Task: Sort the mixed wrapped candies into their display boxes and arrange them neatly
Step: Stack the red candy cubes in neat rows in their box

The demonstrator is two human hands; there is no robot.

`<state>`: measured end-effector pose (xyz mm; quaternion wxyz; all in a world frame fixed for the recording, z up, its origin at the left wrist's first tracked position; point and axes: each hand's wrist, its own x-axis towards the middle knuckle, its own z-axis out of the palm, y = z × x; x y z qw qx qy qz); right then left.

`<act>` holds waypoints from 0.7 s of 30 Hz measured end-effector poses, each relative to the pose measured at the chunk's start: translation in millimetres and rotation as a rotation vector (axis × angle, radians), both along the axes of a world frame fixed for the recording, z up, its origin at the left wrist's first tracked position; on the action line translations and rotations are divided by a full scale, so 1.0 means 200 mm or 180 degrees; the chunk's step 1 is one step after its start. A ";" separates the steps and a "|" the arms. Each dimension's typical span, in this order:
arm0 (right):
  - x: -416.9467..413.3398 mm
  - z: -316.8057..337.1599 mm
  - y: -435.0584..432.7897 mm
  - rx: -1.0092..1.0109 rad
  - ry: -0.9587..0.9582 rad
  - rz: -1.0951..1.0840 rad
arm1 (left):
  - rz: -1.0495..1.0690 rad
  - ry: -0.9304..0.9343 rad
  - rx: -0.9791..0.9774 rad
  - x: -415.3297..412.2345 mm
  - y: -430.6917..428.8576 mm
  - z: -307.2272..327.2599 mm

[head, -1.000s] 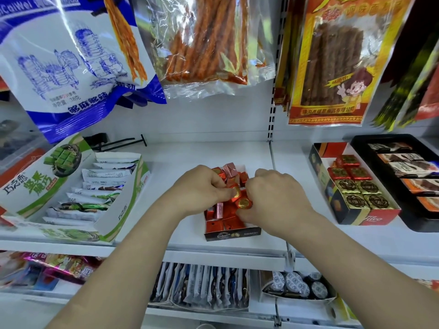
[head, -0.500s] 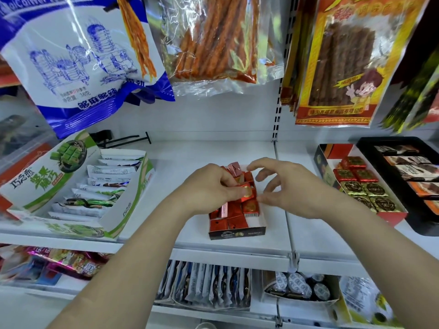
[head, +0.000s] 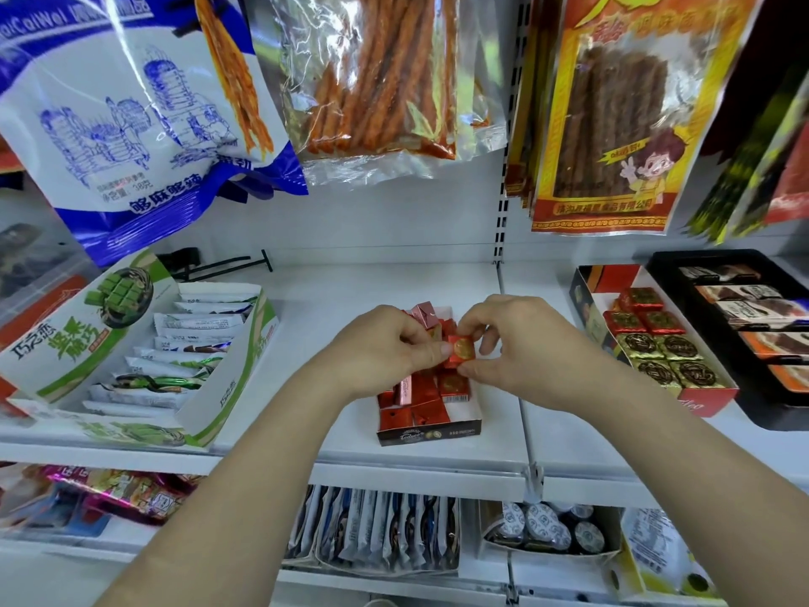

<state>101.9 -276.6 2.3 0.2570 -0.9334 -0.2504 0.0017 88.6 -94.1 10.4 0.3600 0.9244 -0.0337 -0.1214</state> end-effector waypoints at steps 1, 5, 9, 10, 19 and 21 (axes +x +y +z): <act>0.01 0.00 -0.02 0.0024 0.0040 -0.0068 | -0.0024 -0.0114 0.0321 0.00 0.00 0.00; 0.01 0.00 -0.05 0.0178 0.0413 -0.0142 | -0.0255 -0.0496 0.1493 -0.01 -0.03 -0.04; 0.01 0.00 -0.05 0.0251 0.0539 -0.0132 | -0.0359 -0.0687 0.1869 -0.01 -0.06 -0.05; 0.01 0.00 -0.05 0.0255 0.0552 -0.0130 | -0.0395 -0.0695 0.1929 -0.01 -0.06 -0.05; -0.01 0.00 -0.05 0.0318 0.0711 -0.0122 | -0.0401 -0.0522 0.1731 0.00 -0.07 -0.04; -0.02 0.00 -0.05 0.0380 0.0808 -0.0102 | -0.0343 -0.0582 0.1574 0.00 -0.06 -0.04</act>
